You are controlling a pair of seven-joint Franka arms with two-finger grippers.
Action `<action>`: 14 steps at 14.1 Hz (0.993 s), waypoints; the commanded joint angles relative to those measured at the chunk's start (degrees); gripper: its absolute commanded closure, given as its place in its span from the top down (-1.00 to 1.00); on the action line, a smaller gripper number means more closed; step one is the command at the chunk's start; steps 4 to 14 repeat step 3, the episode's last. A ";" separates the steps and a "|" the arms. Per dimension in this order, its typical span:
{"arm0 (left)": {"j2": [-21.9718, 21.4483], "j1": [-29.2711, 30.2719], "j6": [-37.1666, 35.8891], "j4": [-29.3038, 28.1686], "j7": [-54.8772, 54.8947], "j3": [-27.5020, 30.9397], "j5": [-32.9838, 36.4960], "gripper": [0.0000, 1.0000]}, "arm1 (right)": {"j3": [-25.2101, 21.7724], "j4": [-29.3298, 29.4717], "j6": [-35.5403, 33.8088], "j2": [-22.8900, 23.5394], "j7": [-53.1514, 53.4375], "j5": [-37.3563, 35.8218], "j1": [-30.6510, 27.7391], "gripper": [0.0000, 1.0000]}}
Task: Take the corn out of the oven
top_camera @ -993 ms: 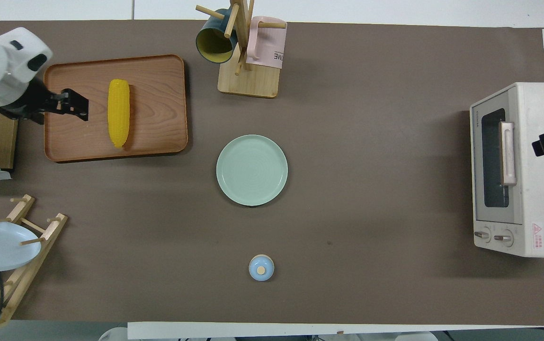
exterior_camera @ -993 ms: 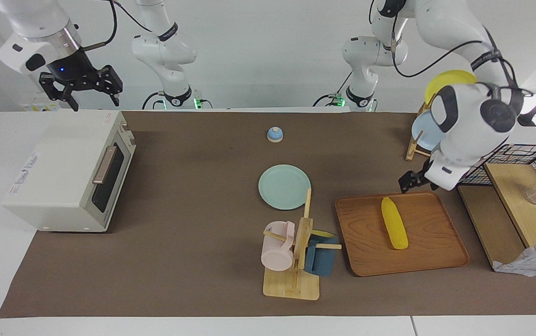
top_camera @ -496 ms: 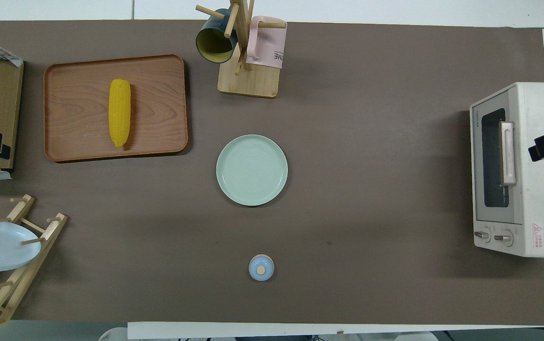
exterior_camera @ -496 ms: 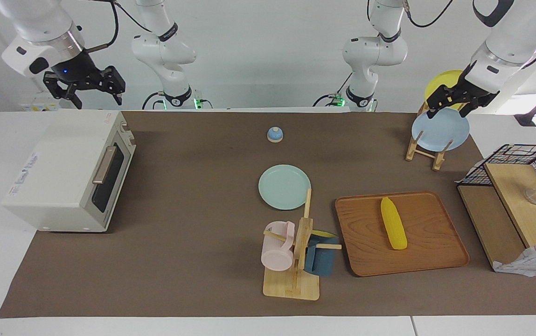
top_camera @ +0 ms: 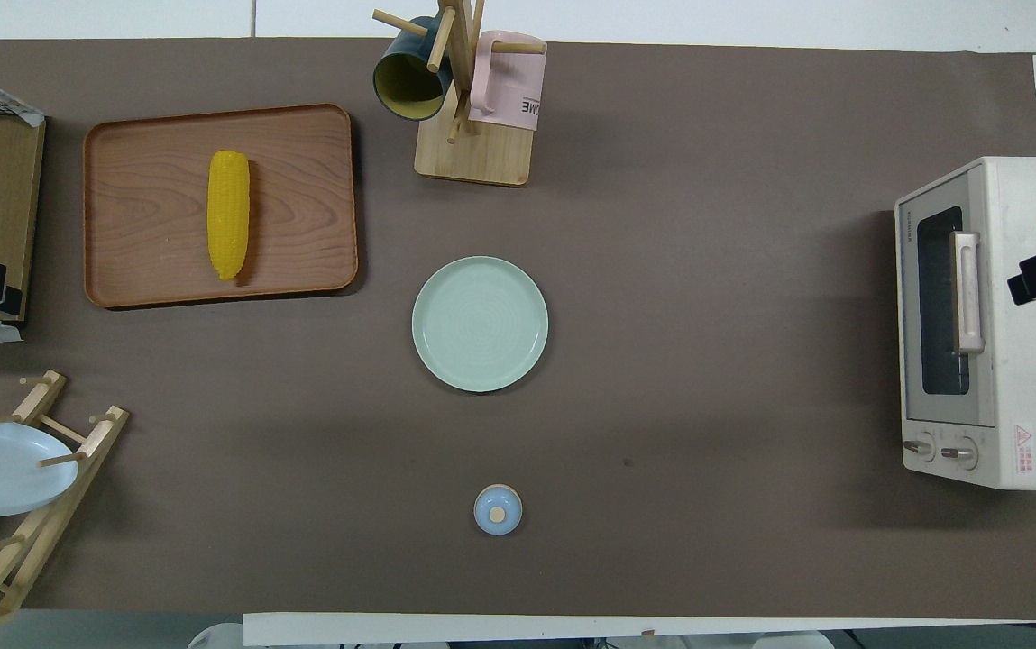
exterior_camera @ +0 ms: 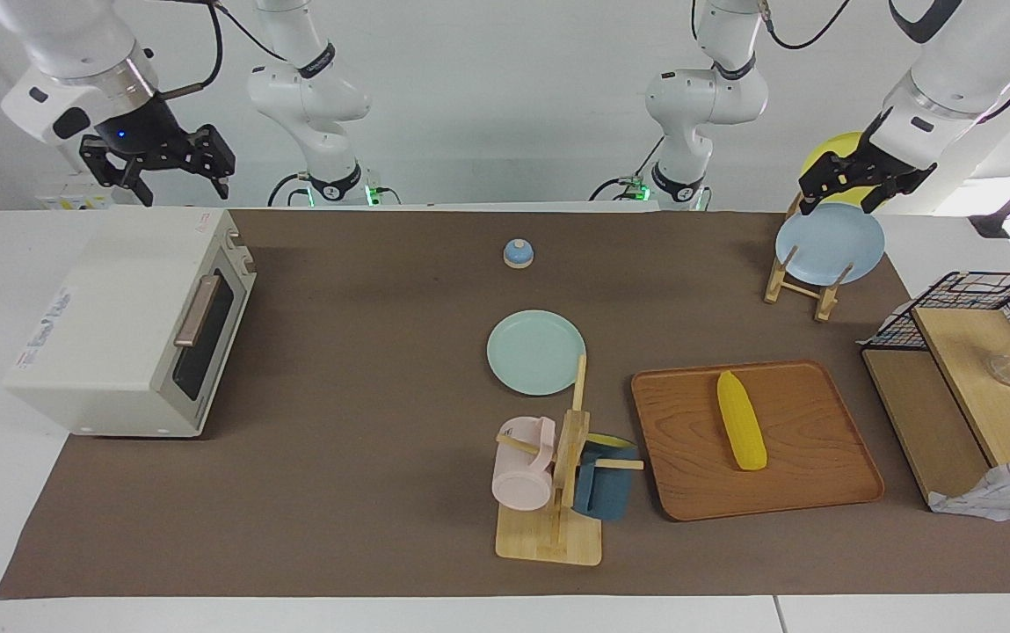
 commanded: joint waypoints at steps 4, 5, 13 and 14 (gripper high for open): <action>-0.71 -0.27 -1.29 0.39 0.72 -0.13 0.09 1.00 | 0.12 -0.90 0.33 -0.66 0.36 -0.39 -0.43 1.00; -0.71 -0.27 -1.29 0.39 0.72 -0.13 0.09 1.00 | 0.12 -0.90 0.33 -0.66 0.36 -0.39 -0.43 1.00; -0.71 -0.27 -1.29 0.39 0.72 -0.13 0.09 1.00 | 0.12 -0.90 0.33 -0.66 0.36 -0.39 -0.43 1.00; -0.71 -0.27 -1.29 0.39 0.72 -0.13 0.09 1.00 | 0.12 -0.90 0.33 -0.66 0.36 -0.39 -0.43 1.00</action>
